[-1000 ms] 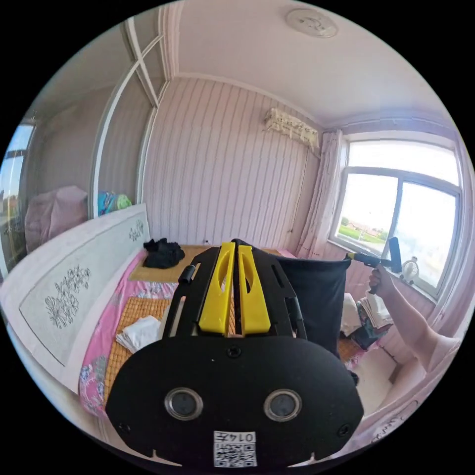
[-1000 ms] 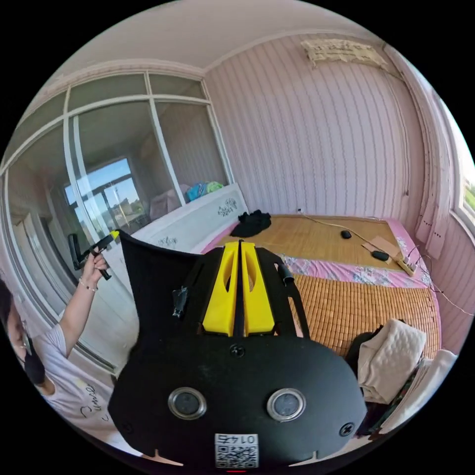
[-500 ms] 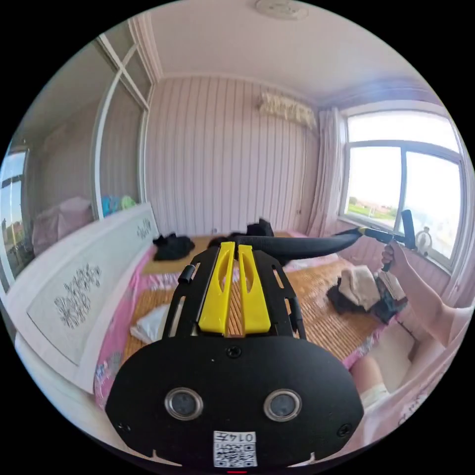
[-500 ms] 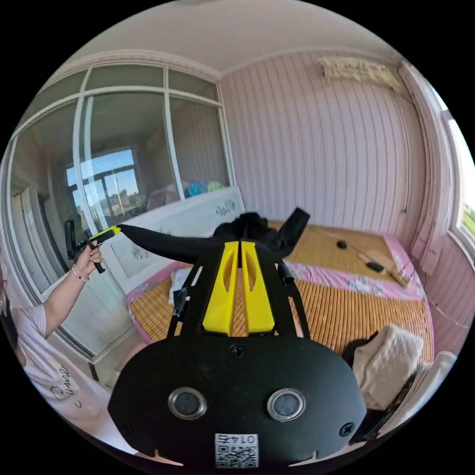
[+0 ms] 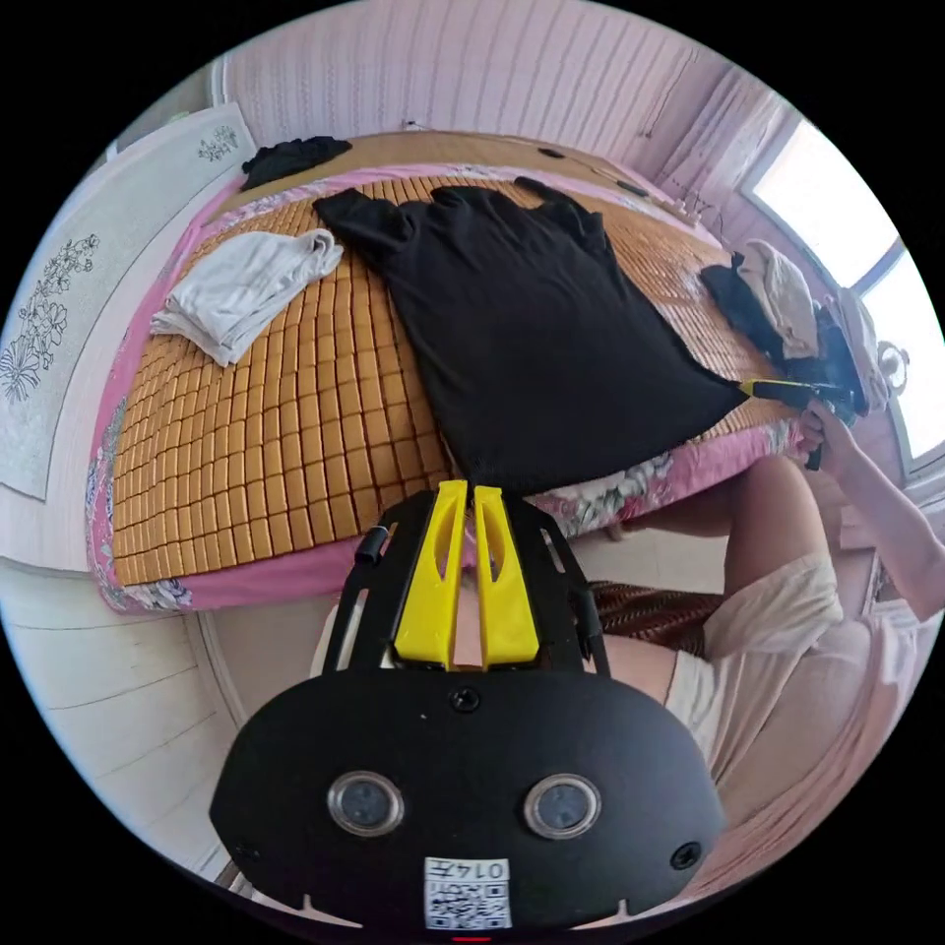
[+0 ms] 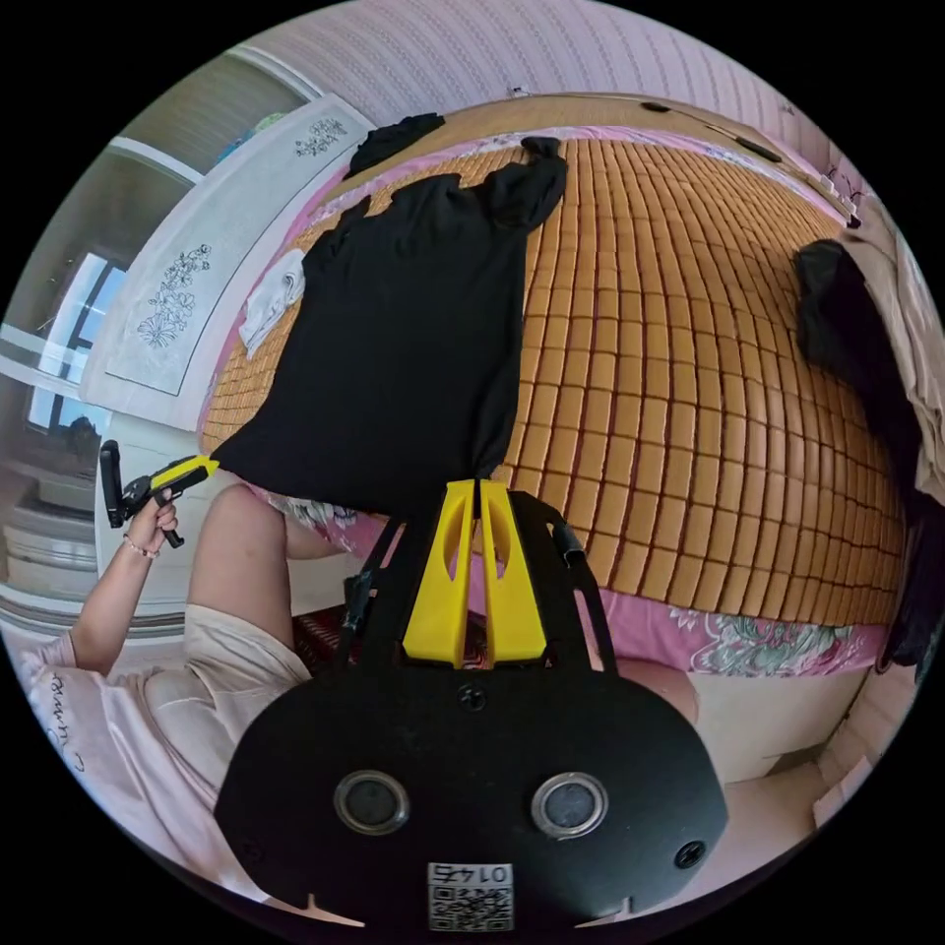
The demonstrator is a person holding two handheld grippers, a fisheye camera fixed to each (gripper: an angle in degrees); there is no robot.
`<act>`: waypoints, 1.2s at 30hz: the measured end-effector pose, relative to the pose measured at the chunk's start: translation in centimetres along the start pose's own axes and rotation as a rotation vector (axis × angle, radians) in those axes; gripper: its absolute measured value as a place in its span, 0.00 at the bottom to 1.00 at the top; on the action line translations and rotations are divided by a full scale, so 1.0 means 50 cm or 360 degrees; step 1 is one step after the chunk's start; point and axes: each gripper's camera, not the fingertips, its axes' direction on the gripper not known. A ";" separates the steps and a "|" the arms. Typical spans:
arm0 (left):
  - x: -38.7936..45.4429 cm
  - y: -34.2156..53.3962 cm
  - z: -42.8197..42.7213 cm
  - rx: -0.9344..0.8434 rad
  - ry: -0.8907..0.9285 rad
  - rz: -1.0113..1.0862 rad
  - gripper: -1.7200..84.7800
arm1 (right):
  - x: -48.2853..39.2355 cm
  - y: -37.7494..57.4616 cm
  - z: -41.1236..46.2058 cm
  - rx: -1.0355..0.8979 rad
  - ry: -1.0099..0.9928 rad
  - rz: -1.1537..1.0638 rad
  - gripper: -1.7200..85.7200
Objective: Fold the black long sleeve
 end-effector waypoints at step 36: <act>0.256 -0.179 0.087 0.0190 -0.0090 0.0674 0.09 | -0.238 -0.065 0.091 -0.0063 0.0256 -0.0214 0.11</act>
